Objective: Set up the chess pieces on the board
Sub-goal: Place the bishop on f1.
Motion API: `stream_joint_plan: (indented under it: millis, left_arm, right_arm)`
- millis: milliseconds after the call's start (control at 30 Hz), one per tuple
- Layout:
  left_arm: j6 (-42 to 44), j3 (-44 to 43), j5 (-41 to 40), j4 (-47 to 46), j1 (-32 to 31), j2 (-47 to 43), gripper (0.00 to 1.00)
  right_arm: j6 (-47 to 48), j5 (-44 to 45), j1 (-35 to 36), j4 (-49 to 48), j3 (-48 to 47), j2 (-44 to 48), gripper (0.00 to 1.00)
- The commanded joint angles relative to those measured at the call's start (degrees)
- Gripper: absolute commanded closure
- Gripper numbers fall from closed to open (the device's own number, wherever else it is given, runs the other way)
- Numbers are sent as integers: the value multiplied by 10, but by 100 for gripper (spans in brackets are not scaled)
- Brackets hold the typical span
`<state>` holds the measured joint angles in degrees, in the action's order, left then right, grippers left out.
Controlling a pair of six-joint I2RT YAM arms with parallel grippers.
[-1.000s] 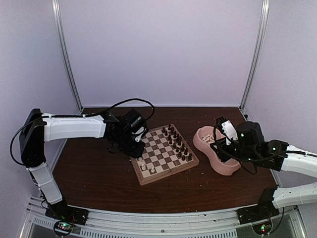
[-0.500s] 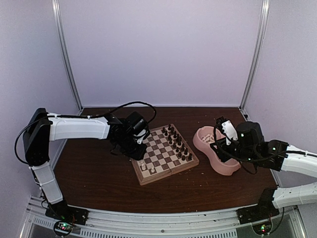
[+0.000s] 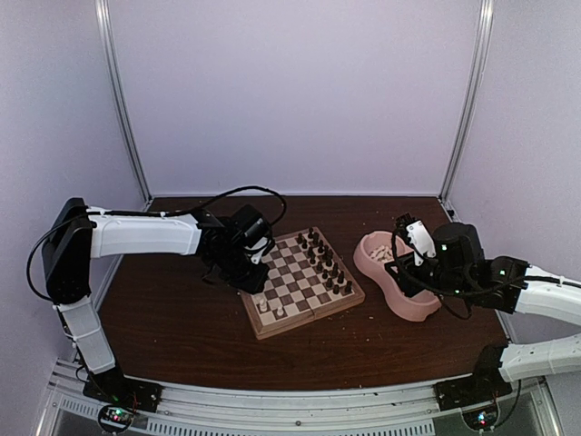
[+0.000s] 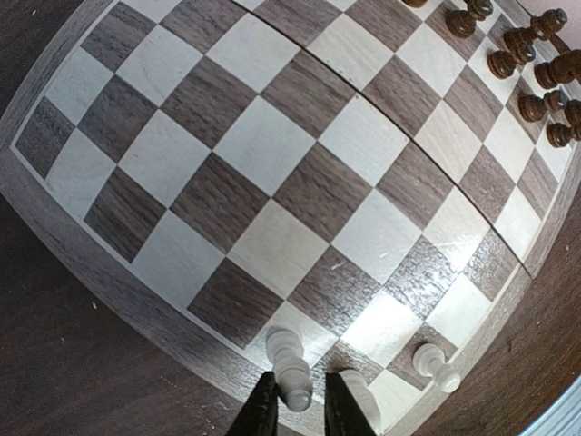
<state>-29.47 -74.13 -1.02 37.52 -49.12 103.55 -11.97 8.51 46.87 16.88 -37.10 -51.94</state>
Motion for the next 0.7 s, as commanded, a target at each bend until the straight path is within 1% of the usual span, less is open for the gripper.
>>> stream_joint_plan:
  millis: [0, 367, 600, 667]
  left_arm:
    - [1, -6, 5, -6, 1, 6, 83]
    - [1, -10, 10, 3, 1, 12, 90]
    - [2, -9, 10, 9, 1, 11, 90]
    - [2, -10, 30, 10, 1, 12, 90]
  right_arm:
    - [-3, -6, -2, -8, -6, 3, 66]
    - [-3, -8, -2, -7, -7, 4, 66]
    - [-2, -8, -2, -6, -7, 3, 66]
    - [-2, -9, -2, -7, -8, 2, 66]
